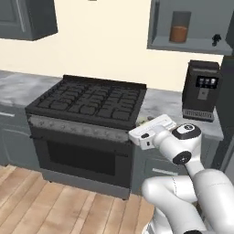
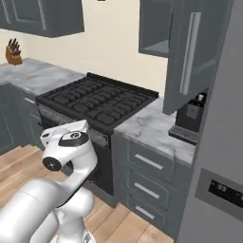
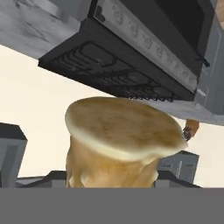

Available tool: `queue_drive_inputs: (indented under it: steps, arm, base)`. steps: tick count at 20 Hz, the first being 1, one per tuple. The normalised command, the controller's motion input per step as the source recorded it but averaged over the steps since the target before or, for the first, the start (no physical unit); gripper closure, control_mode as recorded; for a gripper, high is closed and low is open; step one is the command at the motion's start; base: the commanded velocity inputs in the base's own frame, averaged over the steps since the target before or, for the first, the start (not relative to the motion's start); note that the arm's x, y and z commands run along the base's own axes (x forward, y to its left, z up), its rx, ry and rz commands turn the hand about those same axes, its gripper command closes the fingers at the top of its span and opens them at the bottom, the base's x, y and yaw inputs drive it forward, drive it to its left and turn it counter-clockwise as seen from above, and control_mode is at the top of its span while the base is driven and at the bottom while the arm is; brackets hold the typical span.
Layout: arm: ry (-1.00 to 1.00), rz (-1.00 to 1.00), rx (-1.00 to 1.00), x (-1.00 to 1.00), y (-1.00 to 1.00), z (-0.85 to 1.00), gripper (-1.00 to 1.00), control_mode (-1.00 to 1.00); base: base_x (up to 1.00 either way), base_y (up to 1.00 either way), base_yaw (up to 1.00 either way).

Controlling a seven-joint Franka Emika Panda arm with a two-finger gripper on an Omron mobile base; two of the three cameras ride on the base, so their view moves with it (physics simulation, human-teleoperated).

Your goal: Pick the jar and candle from the dining table and place them in the open cabinet. Close the cabinet after placing the objects.

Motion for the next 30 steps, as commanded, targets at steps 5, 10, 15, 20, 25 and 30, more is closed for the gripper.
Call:
queue_drive_inputs:
  steps: [5,10,15,20,25,30]
  arm:
    - [0.0,0.0,0.0,0.0,0.0,0.0,1.0,1.0]
    - [0.0,0.0,0.0,0.0,0.0,0.0,1.0,1.0]
    - [0.0,0.0,0.0,0.0,0.0,0.0,1.0,1.0]
    - [0.0,0.0,0.0,0.0,0.0,0.0,1.0,1.0]
    - [0.0,0.0,0.0,0.0,0.0,0.0,1.0,1.0]
    - [0.0,0.0,0.0,0.0,0.0,0.0,1.0,1.0]
  base:
    - [0.26,0.21,-0.56]
    - [0.14,0.2,-0.54]
    - [0.39,0.15,-0.21]
    - [0.43,0.14,-0.09]
    - [0.45,0.14,-0.06]
    - [0.46,0.17,-0.04]
